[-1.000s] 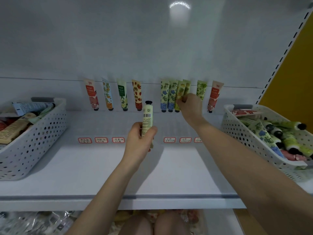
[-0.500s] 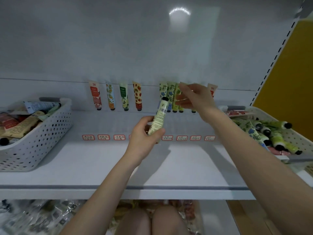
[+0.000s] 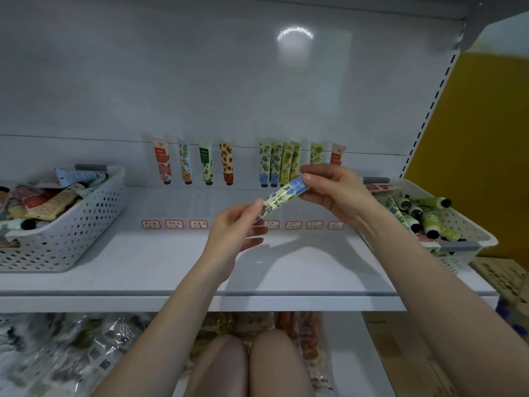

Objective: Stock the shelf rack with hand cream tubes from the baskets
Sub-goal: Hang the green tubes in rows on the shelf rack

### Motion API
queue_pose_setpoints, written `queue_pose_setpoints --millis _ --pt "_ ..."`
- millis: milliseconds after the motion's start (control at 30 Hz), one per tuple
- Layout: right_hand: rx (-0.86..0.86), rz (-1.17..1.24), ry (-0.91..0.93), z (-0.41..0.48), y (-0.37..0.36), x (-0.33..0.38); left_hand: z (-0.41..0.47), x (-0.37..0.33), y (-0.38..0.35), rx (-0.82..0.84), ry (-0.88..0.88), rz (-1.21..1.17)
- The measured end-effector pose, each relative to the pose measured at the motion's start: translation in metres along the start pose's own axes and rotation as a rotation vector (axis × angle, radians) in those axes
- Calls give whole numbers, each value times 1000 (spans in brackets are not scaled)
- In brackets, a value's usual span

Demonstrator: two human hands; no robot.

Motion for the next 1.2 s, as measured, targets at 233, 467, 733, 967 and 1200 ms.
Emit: queue_pose_setpoints --millis 233,467,733,967,1200 --pt "44 9 -52 -22 11 -9 -1 -9 4 -49 -97 -141" --pt "156 -475 -4 -34 5 -14 -3 -26 -6 -92 -312 125" --pt "276 -754 64 -22 -16 -25 11 -23 -8 -71 -417 326" --pt "-112 -680 123 37 5 -20 48 38 10 -17 -340 979" --pt "-278 -734 212 100 -2 -32 68 75 11 124 -321 1366"
Point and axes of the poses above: each hand's wrist, its own z-axis towards the middle knuckle, its own y-axis out of the back of the hand, x = y × z, the point moved 7 cm from there along z, towards the middle knuckle, and after that the axes turned 3 degrees about y, right-handed, at the moved point
